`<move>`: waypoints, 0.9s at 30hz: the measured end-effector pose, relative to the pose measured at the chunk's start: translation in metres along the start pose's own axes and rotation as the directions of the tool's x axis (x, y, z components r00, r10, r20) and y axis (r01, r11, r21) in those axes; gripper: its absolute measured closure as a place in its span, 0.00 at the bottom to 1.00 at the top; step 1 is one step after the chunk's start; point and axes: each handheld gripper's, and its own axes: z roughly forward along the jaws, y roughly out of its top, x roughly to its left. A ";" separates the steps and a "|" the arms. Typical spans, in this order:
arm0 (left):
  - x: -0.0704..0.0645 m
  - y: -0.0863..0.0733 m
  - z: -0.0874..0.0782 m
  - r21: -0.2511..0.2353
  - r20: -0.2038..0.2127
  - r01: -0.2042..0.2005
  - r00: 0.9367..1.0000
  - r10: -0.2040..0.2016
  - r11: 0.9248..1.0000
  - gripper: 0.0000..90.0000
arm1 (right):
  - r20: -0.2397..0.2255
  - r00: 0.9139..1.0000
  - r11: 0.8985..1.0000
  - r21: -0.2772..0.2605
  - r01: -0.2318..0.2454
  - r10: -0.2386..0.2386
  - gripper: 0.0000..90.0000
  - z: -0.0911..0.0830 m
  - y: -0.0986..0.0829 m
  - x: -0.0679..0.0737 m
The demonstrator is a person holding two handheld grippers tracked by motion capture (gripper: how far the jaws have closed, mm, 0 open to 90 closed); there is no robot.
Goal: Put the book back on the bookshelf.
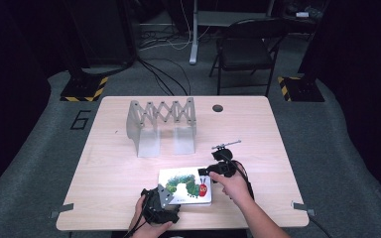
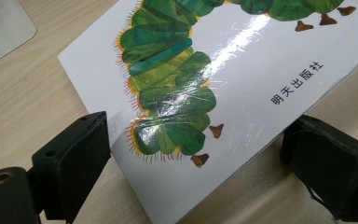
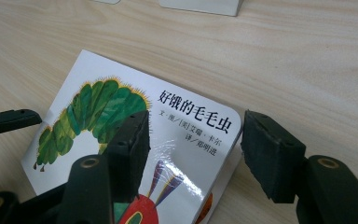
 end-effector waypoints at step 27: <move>-0.004 -0.005 -0.003 -0.068 0.023 -0.085 0.996 0.087 0.994 0.22 | -0.015 1.000 1.000 0.030 -0.009 0.010 0.44 0.010 0.002 -0.007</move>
